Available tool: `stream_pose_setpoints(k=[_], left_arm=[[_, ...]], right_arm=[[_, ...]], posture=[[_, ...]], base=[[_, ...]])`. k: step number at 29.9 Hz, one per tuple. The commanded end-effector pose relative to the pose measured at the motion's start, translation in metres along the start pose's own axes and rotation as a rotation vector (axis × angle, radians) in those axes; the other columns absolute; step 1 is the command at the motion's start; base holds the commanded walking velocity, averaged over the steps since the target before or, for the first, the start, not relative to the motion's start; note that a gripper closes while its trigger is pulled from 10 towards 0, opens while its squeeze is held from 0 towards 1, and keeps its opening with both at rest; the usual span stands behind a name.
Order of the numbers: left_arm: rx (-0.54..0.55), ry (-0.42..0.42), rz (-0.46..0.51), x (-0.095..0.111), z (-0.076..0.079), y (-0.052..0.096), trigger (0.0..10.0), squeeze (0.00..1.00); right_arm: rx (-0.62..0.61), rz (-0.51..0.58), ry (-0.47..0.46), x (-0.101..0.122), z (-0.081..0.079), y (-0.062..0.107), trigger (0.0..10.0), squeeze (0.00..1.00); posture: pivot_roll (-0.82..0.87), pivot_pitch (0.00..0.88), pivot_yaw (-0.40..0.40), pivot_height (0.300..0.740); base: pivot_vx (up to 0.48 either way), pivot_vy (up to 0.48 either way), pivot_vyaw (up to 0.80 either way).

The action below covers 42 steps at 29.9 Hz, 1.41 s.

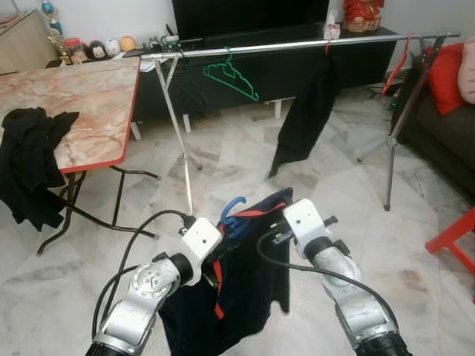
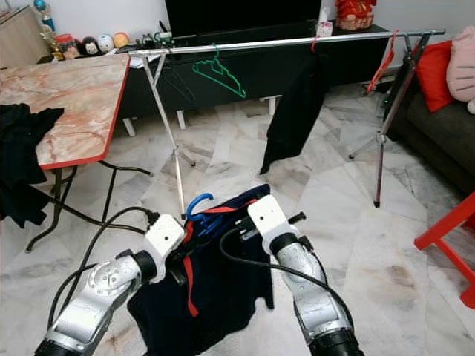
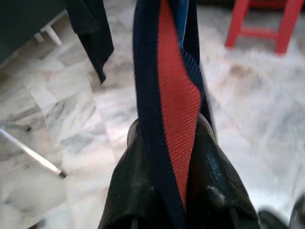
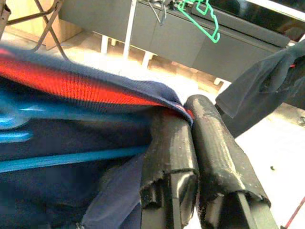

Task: Hang hanger

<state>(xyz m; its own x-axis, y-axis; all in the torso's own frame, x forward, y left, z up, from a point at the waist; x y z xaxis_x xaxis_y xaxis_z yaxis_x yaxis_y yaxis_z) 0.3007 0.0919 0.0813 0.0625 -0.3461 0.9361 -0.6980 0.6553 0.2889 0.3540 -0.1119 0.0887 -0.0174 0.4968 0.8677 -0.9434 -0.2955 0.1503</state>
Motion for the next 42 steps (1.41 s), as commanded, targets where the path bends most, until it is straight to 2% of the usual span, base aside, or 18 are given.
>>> stream_pose_setpoints(k=[1,3,7,9,10,16,19,24,26,28,30,31,35,37,40,41,42], left_arm=[[-0.012,-0.049,-0.064,-0.006,-0.007,0.015,10.0,0.00],[-0.018,-0.052,-0.075,-0.007,-0.008,0.018,10.0,0.00],[-0.080,-0.070,-0.143,-0.017,-0.007,0.034,10.0,0.00],[-0.098,-0.075,-0.175,-0.021,-0.012,0.045,10.0,0.00],[-0.098,-0.075,-0.175,-0.021,-0.012,0.045,10.0,0.00],[-0.140,-0.070,-0.193,-0.018,-0.024,0.069,10.0,0.00],[-0.160,-0.112,-0.273,-0.026,-0.031,0.079,10.0,0.00],[-0.239,-0.082,-0.256,-0.021,-0.018,0.078,10.0,0.00],[-0.289,-0.101,-0.296,-0.026,-0.013,0.083,10.0,0.00],[-0.339,-0.122,-0.331,-0.030,-0.010,0.090,10.0,0.00],[-0.344,-0.129,-0.341,-0.031,-0.011,0.092,10.0,0.00],[-0.342,-0.145,-0.356,-0.031,-0.015,0.096,10.0,0.00],[-0.342,-0.147,-0.361,-0.030,-0.017,0.097,10.0,0.00],[-0.350,-0.186,-0.458,-0.040,-0.028,0.111,10.0,0.00],[-0.353,-0.186,-0.459,-0.039,-0.028,0.112,10.0,0.00],[-0.322,-0.239,-0.515,-0.047,-0.036,0.115,10.0,0.00],[-0.247,-0.310,-0.582,-0.055,-0.052,0.115,10.0,0.00]], right_arm=[[0.018,-0.018,0.023,0.000,0.004,-0.003,0.0,0.00],[0.022,-0.022,0.029,-0.001,0.004,-0.004,0.0,0.00],[0.054,-0.037,0.086,-0.003,0.004,-0.004,0.0,0.00],[0.089,-0.053,0.132,-0.007,0.003,-0.004,0.0,0.00],[0.089,-0.053,0.132,-0.007,0.003,-0.004,0.0,0.00],[0.166,-0.093,0.199,-0.015,0.004,-0.001,0.0,0.00],[0.184,-0.106,0.233,-0.018,0.006,0.000,0.0,0.00],[0.206,-0.120,0.271,-0.022,0.006,0.000,0.0,0.00],[0.237,-0.123,0.315,-0.023,0.006,0.001,0.0,0.00],[0.256,-0.135,0.316,-0.025,0.006,0.003,0.0,0.00],[0.267,-0.141,0.321,-0.026,0.007,0.003,0.0,0.00],[0.280,-0.154,0.336,-0.029,0.007,0.004,0.0,0.00],[0.284,-0.158,0.342,-0.030,0.008,0.005,0.0,0.00],[0.300,-0.192,0.375,-0.039,0.010,0.007,0.0,0.00],[0.302,-0.192,0.375,-0.039,0.010,0.007,0.0,0.00],[0.318,-0.200,0.383,-0.040,0.009,0.008,0.0,0.00],[0.336,-0.211,0.392,-0.043,0.009,0.010,0.0,0.00]], posture=[[-0.13,0.000,0.043,0.740],[-0.13,0.000,0.043,0.740],[-0.13,0.000,0.039,0.740],[-0.13,0.000,0.039,0.740],[-0.13,0.000,0.039,0.740],[-0.13,0.000,0.038,0.740],[-0.13,0.000,0.039,0.740],[-0.13,0.000,0.043,0.740],[-0.14,0.000,0.043,0.740],[-0.14,0.000,0.044,0.740],[-0.14,0.000,0.044,0.740],[-0.14,0.000,0.046,0.740],[-0.14,0.000,0.046,0.740],[-0.13,0.000,0.044,0.740],[-0.13,0.000,0.044,0.740],[-0.13,0.000,0.045,0.740],[-0.13,0.000,0.045,0.740]], base=[[0.000,0.000,0.00],[0.000,0.000,0.00],[0.000,0.000,0.00],[0.000,0.000,0.00],[0.000,0.000,0.00],[0.000,0.000,0.00],[0.000,0.000,0.00],[0.000,0.000,0.00],[0.000,0.000,0.00],[0.000,0.000,0.00],[0.000,0.000,0.00],[0.000,0.000,0.00],[0.000,0.000,0.00],[0.000,0.000,0.00],[0.000,0.000,0.00],[0.000,0.000,0.00],[0.000,0.000,0.00]])
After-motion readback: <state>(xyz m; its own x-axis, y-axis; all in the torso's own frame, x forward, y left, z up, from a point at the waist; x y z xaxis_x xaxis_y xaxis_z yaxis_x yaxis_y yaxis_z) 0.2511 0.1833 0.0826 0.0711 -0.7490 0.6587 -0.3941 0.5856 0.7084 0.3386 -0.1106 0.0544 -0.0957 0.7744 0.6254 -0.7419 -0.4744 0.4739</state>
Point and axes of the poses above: a point about 5 cm out from each wrist's last joint towards the gripper, its own y axis pointing back from the gripper into the wrist, its own x axis along the axis of the wrist's last joint, z = x × y, the point moved 5 cm from there along -y, pointing out of the wrist towards the gripper, and after that the axes turned 4 degrees about y, right-handed, at the moved point
